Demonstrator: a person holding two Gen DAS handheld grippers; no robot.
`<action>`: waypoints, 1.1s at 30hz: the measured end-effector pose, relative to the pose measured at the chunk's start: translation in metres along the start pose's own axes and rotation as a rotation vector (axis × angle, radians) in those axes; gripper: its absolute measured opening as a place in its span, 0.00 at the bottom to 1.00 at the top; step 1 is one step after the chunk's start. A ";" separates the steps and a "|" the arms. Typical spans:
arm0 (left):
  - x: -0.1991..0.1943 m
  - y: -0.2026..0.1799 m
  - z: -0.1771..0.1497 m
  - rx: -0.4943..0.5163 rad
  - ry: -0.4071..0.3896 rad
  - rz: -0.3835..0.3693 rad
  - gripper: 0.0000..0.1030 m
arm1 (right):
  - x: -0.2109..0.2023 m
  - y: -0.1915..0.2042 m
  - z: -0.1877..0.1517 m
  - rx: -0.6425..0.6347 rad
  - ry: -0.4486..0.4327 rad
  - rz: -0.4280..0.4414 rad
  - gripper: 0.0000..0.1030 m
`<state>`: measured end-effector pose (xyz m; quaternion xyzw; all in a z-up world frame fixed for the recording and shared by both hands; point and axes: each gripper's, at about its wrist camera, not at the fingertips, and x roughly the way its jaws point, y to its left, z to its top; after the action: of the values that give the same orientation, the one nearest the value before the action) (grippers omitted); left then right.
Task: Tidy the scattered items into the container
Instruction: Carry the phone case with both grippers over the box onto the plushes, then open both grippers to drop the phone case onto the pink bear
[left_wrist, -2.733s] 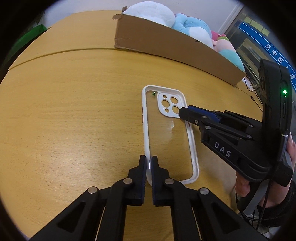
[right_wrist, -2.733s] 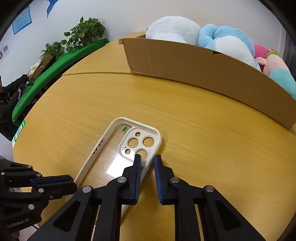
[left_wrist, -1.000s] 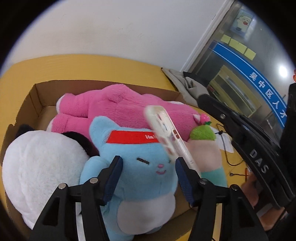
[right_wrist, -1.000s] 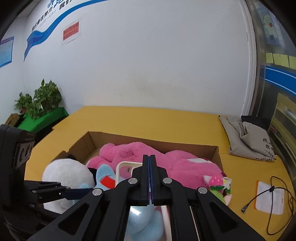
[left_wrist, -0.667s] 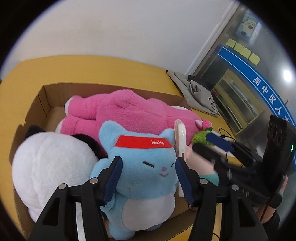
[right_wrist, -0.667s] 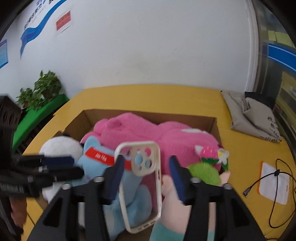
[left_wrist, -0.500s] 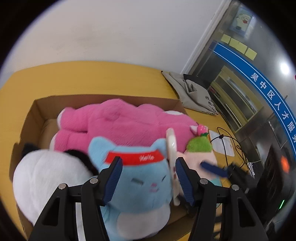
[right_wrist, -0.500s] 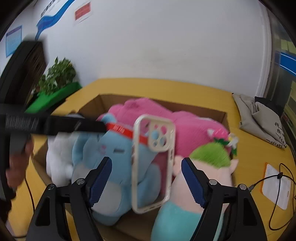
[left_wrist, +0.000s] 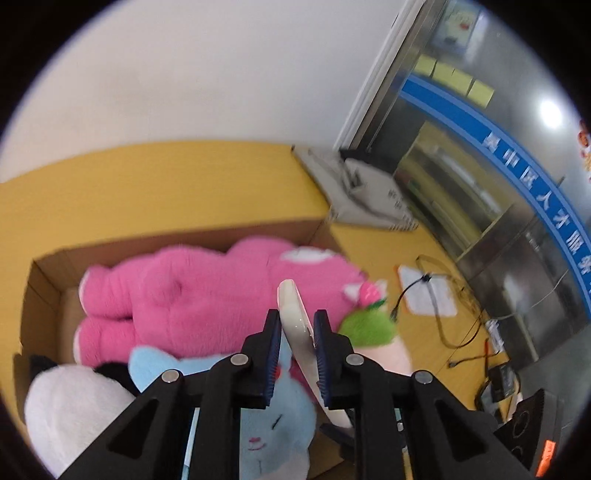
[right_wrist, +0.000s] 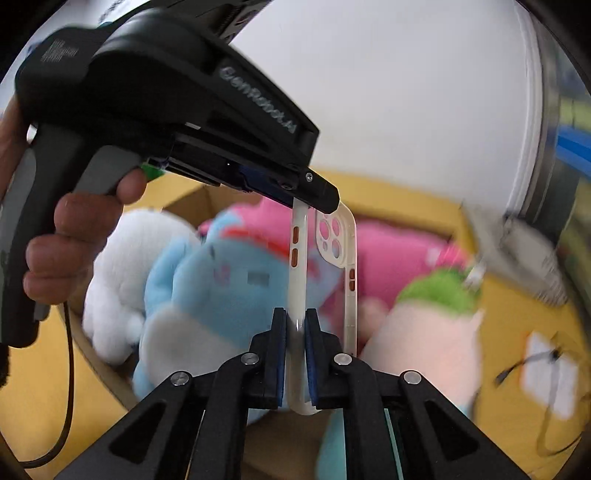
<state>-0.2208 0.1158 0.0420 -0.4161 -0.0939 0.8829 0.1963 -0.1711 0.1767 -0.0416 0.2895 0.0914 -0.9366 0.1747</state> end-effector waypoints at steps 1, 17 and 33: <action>-0.012 0.001 0.007 0.008 -0.034 0.003 0.17 | -0.004 0.000 0.007 -0.017 -0.026 -0.007 0.09; 0.023 0.130 -0.017 -0.230 0.089 0.127 0.30 | 0.038 -0.004 0.048 -0.230 -0.045 -0.003 0.90; -0.136 0.026 -0.122 -0.061 -0.212 0.304 0.78 | -0.077 0.005 0.004 0.143 -0.048 -0.064 1.00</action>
<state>-0.0552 0.0352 0.0511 -0.3359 -0.0768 0.9380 0.0370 -0.1119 0.1924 0.0058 0.2756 0.0295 -0.9526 0.1258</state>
